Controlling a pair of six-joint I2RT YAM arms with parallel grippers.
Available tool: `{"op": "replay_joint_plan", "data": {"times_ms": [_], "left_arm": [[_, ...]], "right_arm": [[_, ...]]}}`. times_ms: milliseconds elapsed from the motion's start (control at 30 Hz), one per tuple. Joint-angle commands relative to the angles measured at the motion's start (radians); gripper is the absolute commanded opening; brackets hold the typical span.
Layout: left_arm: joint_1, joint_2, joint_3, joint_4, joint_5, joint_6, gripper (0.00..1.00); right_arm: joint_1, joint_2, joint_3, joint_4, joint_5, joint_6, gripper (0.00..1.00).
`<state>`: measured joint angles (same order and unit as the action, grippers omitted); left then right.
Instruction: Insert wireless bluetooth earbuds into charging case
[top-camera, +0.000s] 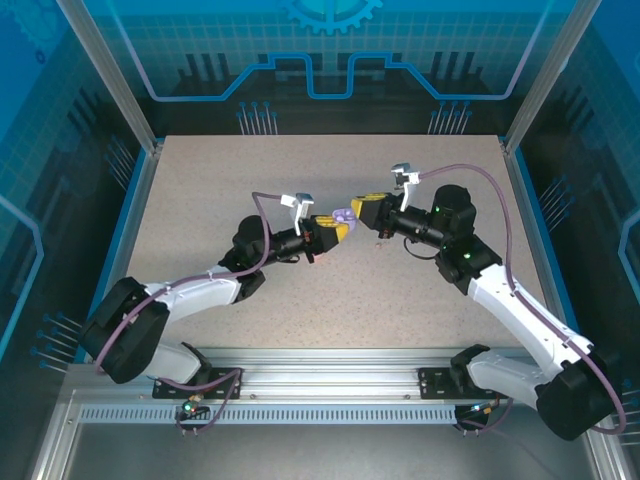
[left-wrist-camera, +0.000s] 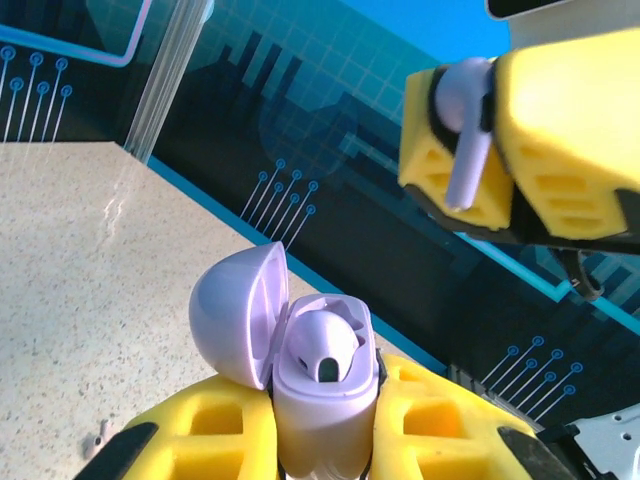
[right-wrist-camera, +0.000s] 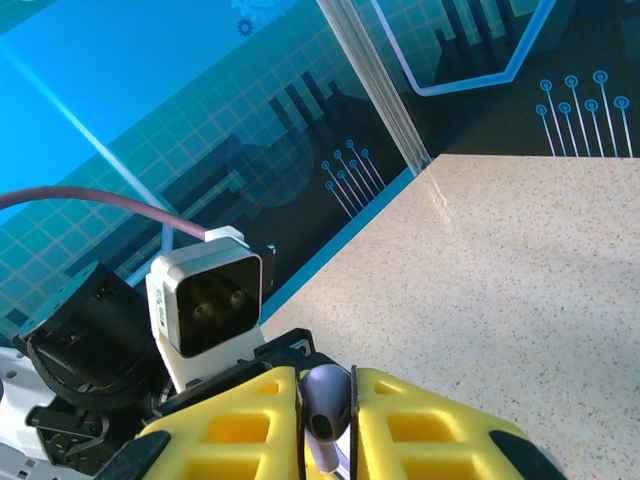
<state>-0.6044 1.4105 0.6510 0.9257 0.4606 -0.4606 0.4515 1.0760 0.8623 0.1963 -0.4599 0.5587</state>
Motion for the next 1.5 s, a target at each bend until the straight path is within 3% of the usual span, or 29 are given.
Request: {"op": "replay_joint_plan", "data": {"times_ms": [0,1467], "left_arm": [[-0.015,-0.037,0.043,0.049,0.031,0.039,0.08],[-0.021,-0.065,0.064,0.043,0.039,0.018,0.08]], "right_arm": [[0.014,-0.019,-0.011,0.037,-0.002,-0.023,0.17],[0.044,-0.021,-0.002,-0.005,0.018,-0.083,0.17]]}}
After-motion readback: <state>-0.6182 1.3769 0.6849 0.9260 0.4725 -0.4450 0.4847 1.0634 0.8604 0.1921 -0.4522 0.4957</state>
